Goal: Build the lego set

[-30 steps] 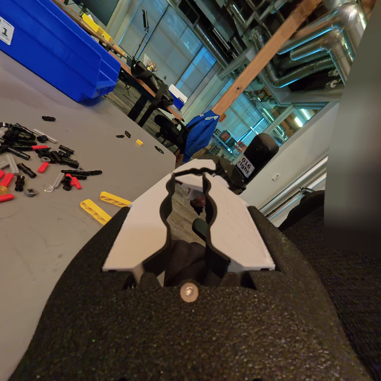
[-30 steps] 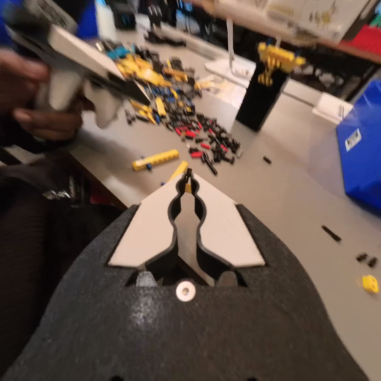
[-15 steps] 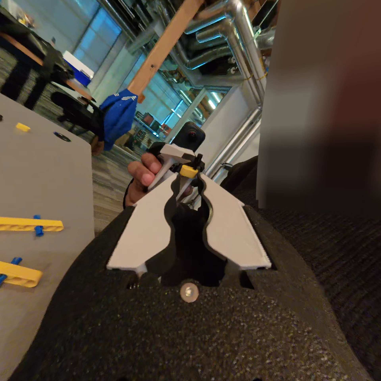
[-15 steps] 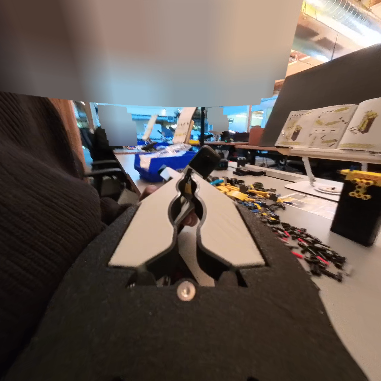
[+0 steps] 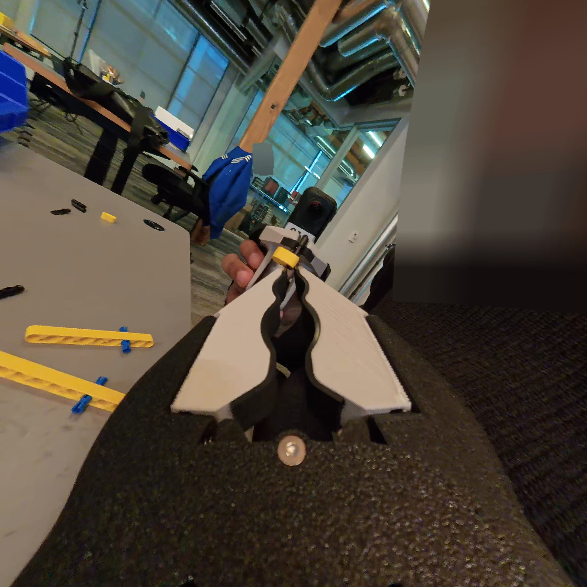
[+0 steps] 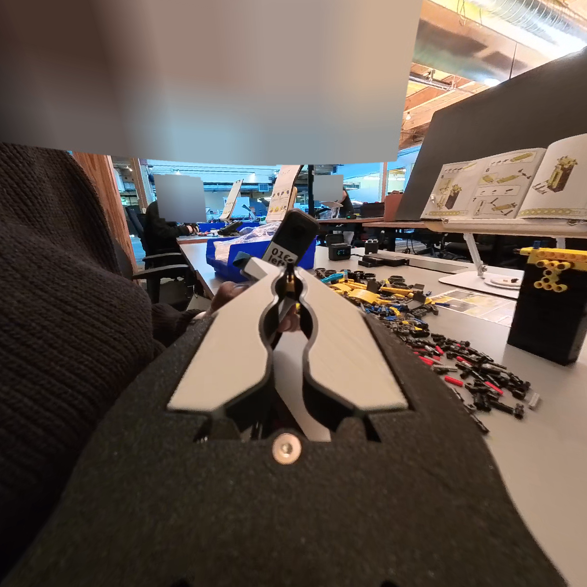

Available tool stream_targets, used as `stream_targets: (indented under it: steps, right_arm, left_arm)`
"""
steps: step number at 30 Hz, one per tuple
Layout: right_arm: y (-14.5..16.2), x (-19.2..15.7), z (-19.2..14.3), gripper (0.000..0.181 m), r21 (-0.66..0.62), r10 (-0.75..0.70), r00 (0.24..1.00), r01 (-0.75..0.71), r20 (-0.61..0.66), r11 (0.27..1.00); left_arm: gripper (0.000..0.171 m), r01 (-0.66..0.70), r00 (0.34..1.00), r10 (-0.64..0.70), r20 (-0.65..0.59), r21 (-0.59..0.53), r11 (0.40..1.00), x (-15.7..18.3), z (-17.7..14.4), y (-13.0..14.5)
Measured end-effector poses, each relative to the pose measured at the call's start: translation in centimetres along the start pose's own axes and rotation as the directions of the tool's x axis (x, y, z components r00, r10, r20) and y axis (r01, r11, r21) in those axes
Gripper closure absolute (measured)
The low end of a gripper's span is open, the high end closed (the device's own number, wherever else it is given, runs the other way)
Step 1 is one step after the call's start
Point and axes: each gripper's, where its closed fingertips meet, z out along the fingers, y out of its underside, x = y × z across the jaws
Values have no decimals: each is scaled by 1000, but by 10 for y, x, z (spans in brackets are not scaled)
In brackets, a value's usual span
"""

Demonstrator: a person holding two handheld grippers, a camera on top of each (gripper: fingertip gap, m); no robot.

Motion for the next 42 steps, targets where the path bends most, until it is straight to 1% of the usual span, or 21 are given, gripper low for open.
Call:
stream_targets:
  steps: [2, 7, 13, 14, 16, 18, 19, 22, 26, 29, 31, 32, 34, 37, 39, 40, 42]
  right_arm:
    - [1, 1, -1, 178, -5, -11, 1000, 11, -7, 1000]
    - [2, 3, -2, 178, -6, -8, 1000, 8, -12, 1000]
    - [7, 5, -2, 178, -48, -66, 997, 64, -32, 997]
    - [9, 4, -2, 181, -64, -81, 996, 79, -30, 995]
    - [15, 3, 1, 181, -104, -118, 993, 115, -29, 988]
    - [19, 1, 3, 181, -127, -159, 987, 154, -28, 980]
    - [19, 0, 4, 181, -131, -166, 986, 161, -29, 978]
    - [23, 5, 4, 181, -151, -153, 987, 143, -52, 978]
    - [22, 6, 3, 181, -139, -119, 992, 111, -50, 984]
    - [15, 10, -1, 181, -99, -69, 996, 63, -59, 993]
    - [8, 14, -5, 181, -50, -11, 998, 8, -64, 999]
    - [4, 15, -7, 179, -23, 24, 998, -25, -57, 999]
    - [0, 15, -8, 167, 8, 91, 995, -90, -29, 996]
    - [7, 13, -6, 148, -25, 184, 983, -184, 12, 983]
    - [13, 8, -4, 136, -64, 282, 957, -278, 61, 958]
    - [15, 5, -3, 132, -80, 341, 935, -335, 97, 939]
    - [16, 1, -2, 132, -101, 444, 883, -433, 152, 896]
  left_arm:
    - [167, -4, 1000, 4, 10, 17, 1000, -2, -1, -2]
    - [163, 11, 1000, -11, 4, 17, 1000, -2, 1, -1]
    - [155, 62, 998, -63, 4, 40, 997, -6, 0, -4]
    - [154, 70, 998, -70, 4, 46, 996, -7, 0, -5]
    - [154, 85, 996, -86, 13, 44, 995, -10, 0, -4]
    - [164, 89, 995, -91, 33, 41, 995, -13, -1, -4]
    - [165, 89, 995, -91, 34, 42, 995, -13, -1, -4]
    - [165, 96, 992, -99, 74, 44, 994, -20, -2, -5]
    - [165, 80, 993, -84, 81, 49, 996, -19, -2, -5]
    - [165, 85, 992, -91, 84, 67, 994, -21, -4, -8]
    - [165, 92, 992, -97, 83, 72, 993, -22, -5, -9]
    - [165, 91, 992, -97, 82, 69, 993, -21, -5, -9]
    - [165, 87, 992, -91, 83, 52, 995, -21, -3, -6]
    - [165, 81, 994, -82, 72, 19, 997, -18, 0, -1]
    - [165, 76, 995, -76, 64, 2, 997, -16, 1, 1]
    - [165, 73, 995, -73, 62, -5, 997, -16, 1, 2]
    - [165, 68, 996, -67, 58, -24, 997, -15, 3, 5]
